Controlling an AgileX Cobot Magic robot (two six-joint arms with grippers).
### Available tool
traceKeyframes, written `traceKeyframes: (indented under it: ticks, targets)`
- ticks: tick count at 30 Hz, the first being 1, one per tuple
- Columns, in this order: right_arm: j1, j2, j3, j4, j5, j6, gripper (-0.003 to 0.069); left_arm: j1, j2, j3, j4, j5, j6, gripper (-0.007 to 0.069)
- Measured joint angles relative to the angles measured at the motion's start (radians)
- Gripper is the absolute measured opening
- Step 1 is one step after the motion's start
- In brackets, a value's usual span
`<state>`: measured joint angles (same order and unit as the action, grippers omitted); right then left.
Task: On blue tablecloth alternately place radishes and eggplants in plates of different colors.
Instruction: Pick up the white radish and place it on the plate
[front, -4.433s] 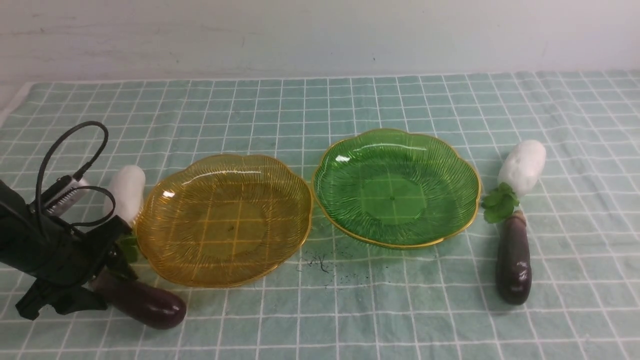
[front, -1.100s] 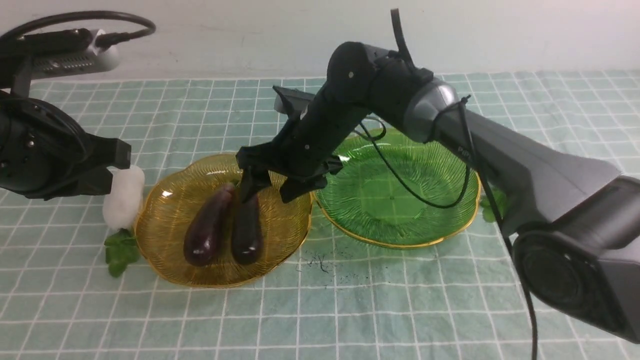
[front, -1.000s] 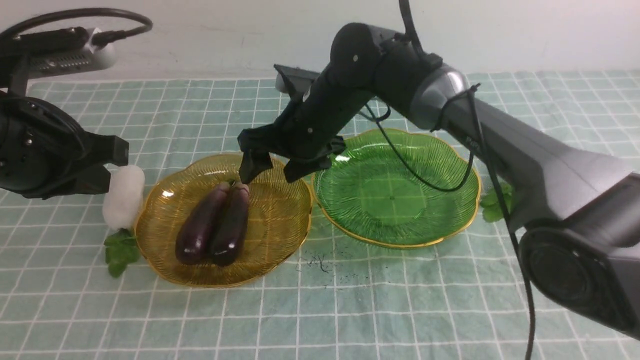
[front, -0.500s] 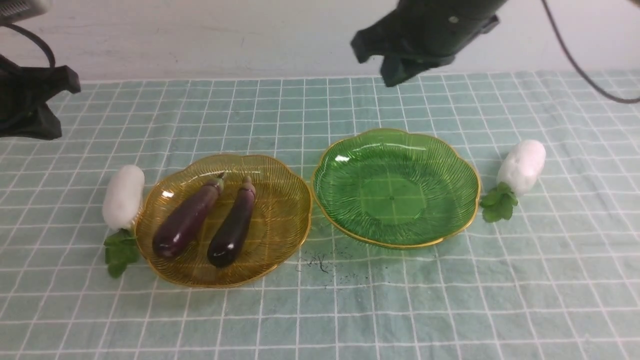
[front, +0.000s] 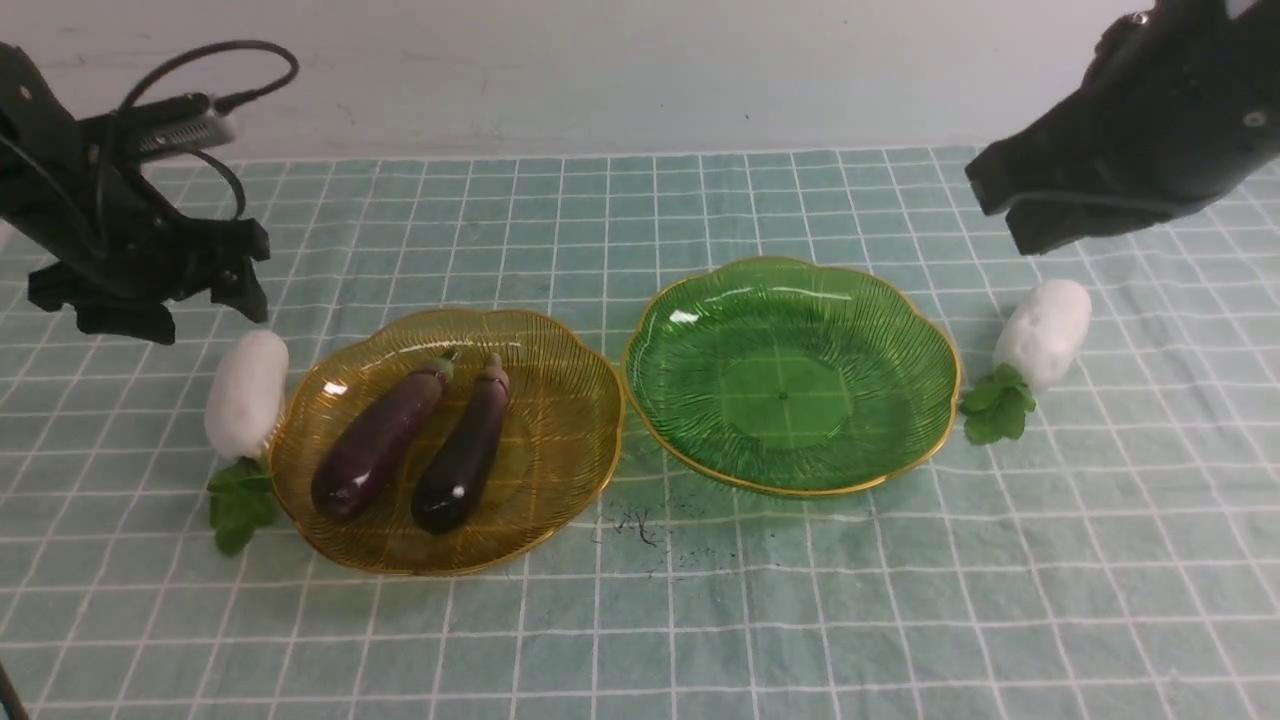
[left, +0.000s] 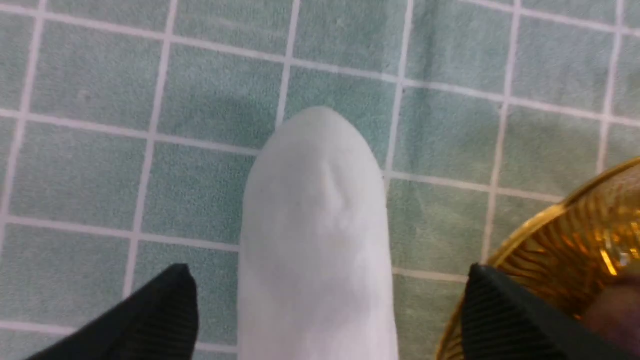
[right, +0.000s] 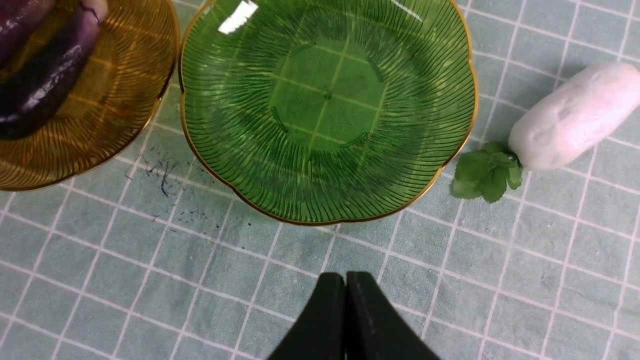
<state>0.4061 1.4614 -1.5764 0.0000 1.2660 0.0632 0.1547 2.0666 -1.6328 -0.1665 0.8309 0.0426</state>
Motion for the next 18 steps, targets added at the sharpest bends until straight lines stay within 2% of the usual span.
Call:
traceKeyframes:
  ticks: [4,7,10,11,18]
  targets:
    - [0.0,-0.001,0.0,0.0,0.0,0.004,-0.0014,0.0,0.046,0.0,0.0,-0.005,-0.009,0.0678]
    - [0.0,-0.001,0.0,0.0,0.0,0.004,-0.0015,0.0,0.068,0.0,0.0,-0.01,-0.015,0.0646]
    - [0.0,-0.001,0.0,0.0,0.0,0.004,-0.0015,0.0,0.072,0.0,0.0,-0.01,-0.025,0.052]
    - [0.0,-0.001,0.0,0.0,0.0,0.004,-0.0015,0.0,0.072,-0.001,0.001,-0.008,-0.027,0.043]
    - [-0.015,-0.001,0.0,-0.077,0.0,0.011,-0.0015,0.0,0.027,-0.102,0.04,0.086,-0.043,0.0437]
